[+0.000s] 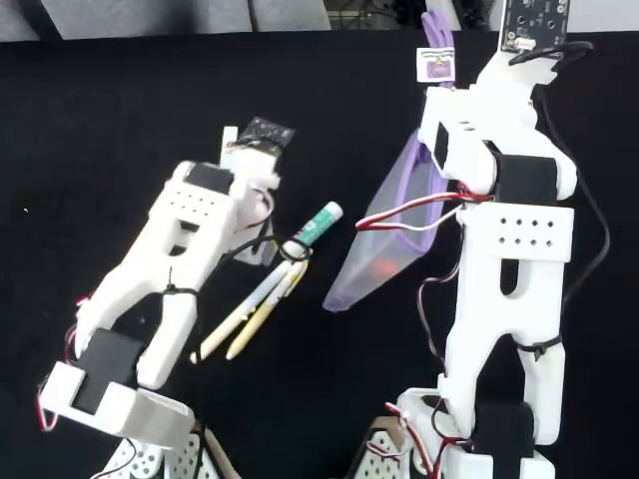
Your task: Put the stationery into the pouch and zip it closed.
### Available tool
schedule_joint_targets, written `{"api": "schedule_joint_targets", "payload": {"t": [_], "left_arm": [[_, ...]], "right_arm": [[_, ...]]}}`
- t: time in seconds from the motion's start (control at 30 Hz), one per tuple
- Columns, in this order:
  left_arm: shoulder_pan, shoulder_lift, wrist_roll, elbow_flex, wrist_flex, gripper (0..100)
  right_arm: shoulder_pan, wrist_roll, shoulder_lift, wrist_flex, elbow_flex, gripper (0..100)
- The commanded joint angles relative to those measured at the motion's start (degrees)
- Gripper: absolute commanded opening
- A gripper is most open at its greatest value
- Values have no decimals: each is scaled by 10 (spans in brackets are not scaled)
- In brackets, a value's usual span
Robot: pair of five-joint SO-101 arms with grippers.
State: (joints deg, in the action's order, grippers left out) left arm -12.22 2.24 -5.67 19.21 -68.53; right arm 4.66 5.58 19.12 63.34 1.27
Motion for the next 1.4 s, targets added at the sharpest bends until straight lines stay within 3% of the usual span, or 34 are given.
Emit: {"api": "schedule_joint_targets", "payload": {"t": [0.0,0.3,0.6,0.87,1.07,1.27,1.37], "left_arm": [[9,31,-47,25,25,223],[6,33,-156,109,34,223],[12,-10,-207,160,136,223],[13,-98,-210,62,67,220],[13,-158,-210,-3,27,20],[13,-163,-205,-26,23,29],[22,-126,-166,-50,20,29]], "right_arm": [[9,-7,3,-4,-22,11],[9,-7,3,-4,-22,11],[9,-7,3,4,-22,11],[9,-7,3,4,-22,11],[9,-7,3,4,-22,11],[9,-7,3,4,-22,11],[9,-7,3,4,-22,11]]}}
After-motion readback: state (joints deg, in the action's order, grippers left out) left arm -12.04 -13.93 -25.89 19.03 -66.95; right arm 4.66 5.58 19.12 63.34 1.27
